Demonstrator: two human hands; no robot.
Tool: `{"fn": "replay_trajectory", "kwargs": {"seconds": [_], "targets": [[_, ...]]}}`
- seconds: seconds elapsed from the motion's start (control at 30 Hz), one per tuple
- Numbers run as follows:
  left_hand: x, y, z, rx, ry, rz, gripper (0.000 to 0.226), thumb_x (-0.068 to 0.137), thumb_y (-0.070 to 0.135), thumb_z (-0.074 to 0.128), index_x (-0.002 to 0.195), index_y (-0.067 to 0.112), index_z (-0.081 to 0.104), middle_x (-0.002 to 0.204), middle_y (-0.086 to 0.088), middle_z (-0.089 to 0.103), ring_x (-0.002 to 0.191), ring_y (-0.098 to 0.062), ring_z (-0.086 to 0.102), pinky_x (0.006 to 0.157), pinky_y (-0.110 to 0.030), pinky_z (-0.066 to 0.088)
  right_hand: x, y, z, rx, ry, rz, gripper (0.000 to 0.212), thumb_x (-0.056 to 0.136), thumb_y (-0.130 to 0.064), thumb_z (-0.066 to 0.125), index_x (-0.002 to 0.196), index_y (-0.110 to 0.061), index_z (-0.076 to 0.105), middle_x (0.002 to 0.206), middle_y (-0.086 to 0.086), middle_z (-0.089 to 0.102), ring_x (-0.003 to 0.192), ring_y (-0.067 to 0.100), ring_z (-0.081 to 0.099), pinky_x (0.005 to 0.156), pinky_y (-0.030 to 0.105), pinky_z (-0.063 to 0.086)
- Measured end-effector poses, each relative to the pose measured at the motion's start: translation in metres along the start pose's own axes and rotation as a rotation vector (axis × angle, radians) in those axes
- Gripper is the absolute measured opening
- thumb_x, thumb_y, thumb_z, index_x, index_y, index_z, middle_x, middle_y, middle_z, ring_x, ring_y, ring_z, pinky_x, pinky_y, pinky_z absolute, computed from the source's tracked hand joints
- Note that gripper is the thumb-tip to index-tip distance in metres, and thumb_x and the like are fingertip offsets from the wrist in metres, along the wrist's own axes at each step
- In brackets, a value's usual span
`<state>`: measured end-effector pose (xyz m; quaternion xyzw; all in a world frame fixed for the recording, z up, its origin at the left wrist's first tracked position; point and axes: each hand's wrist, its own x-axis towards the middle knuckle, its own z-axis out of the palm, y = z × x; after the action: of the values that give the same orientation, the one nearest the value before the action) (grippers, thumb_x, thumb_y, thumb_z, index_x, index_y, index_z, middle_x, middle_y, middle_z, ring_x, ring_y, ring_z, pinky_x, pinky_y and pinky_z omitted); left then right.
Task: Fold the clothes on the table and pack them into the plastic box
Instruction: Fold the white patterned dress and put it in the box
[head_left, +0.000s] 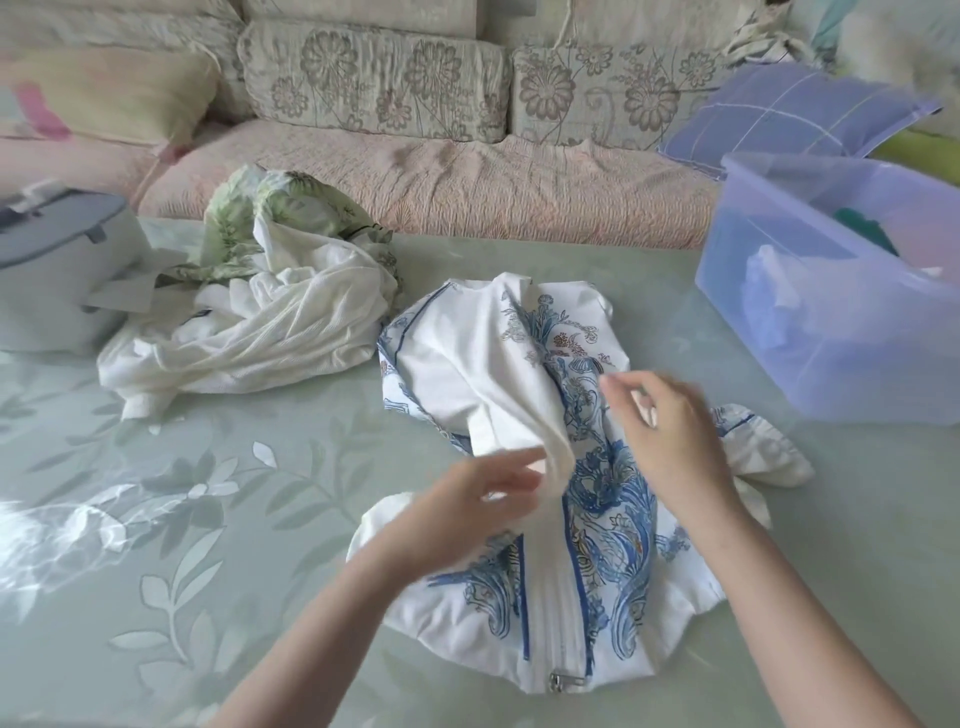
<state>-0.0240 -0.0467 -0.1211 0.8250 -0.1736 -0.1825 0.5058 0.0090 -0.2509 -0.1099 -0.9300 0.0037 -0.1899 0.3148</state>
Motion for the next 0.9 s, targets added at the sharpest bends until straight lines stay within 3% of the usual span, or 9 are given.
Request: {"fn": "replay_trajectory", "kwargs": {"seconds": [0.1,0.2,0.27,0.4,0.53,0.6,0.67,0.8,0.9], "targets": [[0.008,-0.006,0.006,0.122,-0.031,0.067,0.044,0.092,0.003,0.052,0.126,0.029,0.060,0.115,0.021,0.062,0.100,0.019,0.054,0.090,-0.008,0.041,-0.014,-0.024,0.009,0.117,-0.209,0.006,0.050,0.079,-0.069,0.047,0.097,-0.027,0.068,0.090,-0.017,0.067,0.089,0.006,0.060,0.081,0.029,0.048],[0.011,-0.016,-0.015,0.242,0.443,0.012,0.030,0.087,0.004,0.057,0.101,0.026,0.073,0.088,0.016,0.070,0.077,0.010,0.062,0.076,-0.017,0.048,-0.016,-0.021,0.023,-0.054,-0.129,-0.147,0.034,0.078,-0.054,0.063,0.096,-0.026,0.072,0.089,-0.018,0.068,0.096,0.010,0.052,0.084,0.027,0.042],[0.010,-0.030,-0.038,0.414,0.719,-0.071,0.019,0.089,0.012,0.060,0.102,0.022,0.070,0.095,0.004,0.070,0.086,-0.012,0.065,0.078,-0.030,0.051,-0.013,-0.017,0.023,-0.052,-0.074,-0.182,0.024,0.080,-0.040,0.070,0.097,-0.022,0.072,0.098,-0.012,0.068,0.103,0.014,0.051,0.090,0.025,0.038],[0.017,-0.072,-0.067,0.629,0.664,-0.424,0.040,0.089,0.040,0.060,0.118,0.012,0.061,0.115,-0.013,0.061,0.109,-0.034,0.052,0.090,-0.038,0.039,-0.013,-0.013,0.020,-0.100,-0.086,-0.221,0.024,0.082,-0.035,0.071,0.101,-0.020,0.072,0.106,-0.005,0.069,0.110,0.020,0.055,0.098,0.031,0.037],[0.035,-0.067,-0.060,0.389,0.626,-0.399,0.043,0.083,0.050,0.063,0.108,0.016,0.063,0.100,-0.005,0.065,0.102,-0.028,0.054,0.089,-0.036,0.043,-0.018,-0.017,0.020,-0.154,-0.245,-0.194,0.041,0.088,-0.046,0.059,0.122,-0.024,0.062,0.124,-0.005,0.060,0.124,0.017,0.044,0.105,0.028,0.025],[0.044,-0.057,-0.057,0.329,0.608,-0.415,0.028,0.083,0.045,0.064,0.081,0.018,0.057,0.076,-0.001,0.059,0.083,-0.025,0.053,0.072,-0.031,0.043,-0.018,-0.019,0.020,-0.168,-0.298,-0.187,0.047,0.090,-0.049,0.054,0.132,-0.027,0.054,0.134,-0.006,0.054,0.132,0.015,0.036,0.110,0.029,0.018],[0.052,-0.050,-0.058,0.341,0.593,-0.432,0.034,0.087,0.035,0.062,0.065,0.014,0.045,0.062,-0.002,0.049,0.069,-0.025,0.047,0.054,-0.030,0.033,-0.018,-0.019,0.021,-0.152,-0.318,-0.180,0.049,0.091,-0.050,0.052,0.136,-0.030,0.049,0.138,-0.007,0.051,0.136,0.013,0.031,0.112,0.028,0.014],[0.064,-0.043,-0.072,-0.144,0.712,-0.282,0.007,0.096,0.016,0.049,0.094,0.009,0.048,0.094,-0.016,0.063,0.071,-0.024,0.061,0.064,-0.033,0.049,-0.017,-0.013,0.025,-0.219,-0.329,-0.212,0.047,0.091,-0.048,0.054,0.135,-0.031,0.050,0.138,-0.008,0.051,0.136,0.013,0.031,0.113,0.028,0.005],[0.059,-0.032,-0.099,-0.328,0.915,-0.157,0.007,0.098,0.017,0.045,0.099,0.011,0.043,0.092,-0.019,0.057,0.064,-0.024,0.056,0.057,-0.036,0.055,-0.018,-0.010,0.030,-0.304,-0.345,-0.215,0.041,0.093,-0.046,0.051,0.131,-0.034,0.053,0.141,-0.008,0.049,0.141,0.013,0.026,0.116,0.036,-0.007]]}}
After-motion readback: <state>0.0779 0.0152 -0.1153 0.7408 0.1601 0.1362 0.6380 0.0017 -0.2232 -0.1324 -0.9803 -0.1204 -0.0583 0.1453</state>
